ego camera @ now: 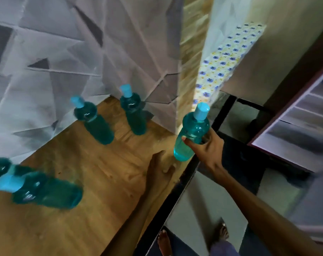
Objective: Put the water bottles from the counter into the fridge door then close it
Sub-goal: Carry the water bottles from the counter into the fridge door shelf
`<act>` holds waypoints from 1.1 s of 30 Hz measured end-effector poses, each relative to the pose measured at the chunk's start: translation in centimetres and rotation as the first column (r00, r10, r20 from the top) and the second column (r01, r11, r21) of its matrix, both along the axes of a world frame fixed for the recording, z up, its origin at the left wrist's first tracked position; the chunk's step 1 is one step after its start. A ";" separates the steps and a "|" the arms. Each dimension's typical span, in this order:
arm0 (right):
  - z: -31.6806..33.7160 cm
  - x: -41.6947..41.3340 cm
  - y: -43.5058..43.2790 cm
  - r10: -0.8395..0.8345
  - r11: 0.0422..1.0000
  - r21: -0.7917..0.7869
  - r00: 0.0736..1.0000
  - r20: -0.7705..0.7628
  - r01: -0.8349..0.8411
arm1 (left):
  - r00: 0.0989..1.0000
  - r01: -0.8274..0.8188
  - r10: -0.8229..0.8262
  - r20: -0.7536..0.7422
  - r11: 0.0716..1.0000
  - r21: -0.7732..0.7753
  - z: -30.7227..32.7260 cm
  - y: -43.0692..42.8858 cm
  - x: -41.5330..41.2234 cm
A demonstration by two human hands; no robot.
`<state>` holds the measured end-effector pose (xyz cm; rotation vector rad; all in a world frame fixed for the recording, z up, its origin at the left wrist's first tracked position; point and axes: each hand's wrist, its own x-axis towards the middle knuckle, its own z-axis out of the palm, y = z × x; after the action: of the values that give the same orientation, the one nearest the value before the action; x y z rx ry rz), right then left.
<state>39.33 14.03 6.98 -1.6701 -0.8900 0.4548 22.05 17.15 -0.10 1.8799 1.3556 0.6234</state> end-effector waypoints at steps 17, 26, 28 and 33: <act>2.1 39.5 -19.9 -0.607 0.773 -0.179 0.791 0.070 0.609 | 0.580 0.809 -0.735 0.351 0.570 -0.144 1.3 -9.2 51.7; -0.9 53.8 -24.8 -0.873 0.457 -0.322 0.488 0.018 0.829 | 0.346 0.937 -0.899 0.269 0.313 -0.157 -1.0 -15.5 72.6; -1.8 55.5 -25.1 -0.914 0.385 -0.339 0.405 -0.012 0.858 | 0.291 0.952 -0.922 0.255 0.255 -0.167 -1.8 -16.5 75.8; -3.4 59.4 -25.4 -0.964 0.267 -0.378 0.238 -0.122 0.887 | 0.186 0.968 -0.946 0.265 0.130 -0.215 -5.4 -18.4 82.0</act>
<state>98.73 -11.34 3.61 -1.9293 0.5806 -0.0527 104.10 -1.22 -5.55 1.9128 -0.0944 -0.2708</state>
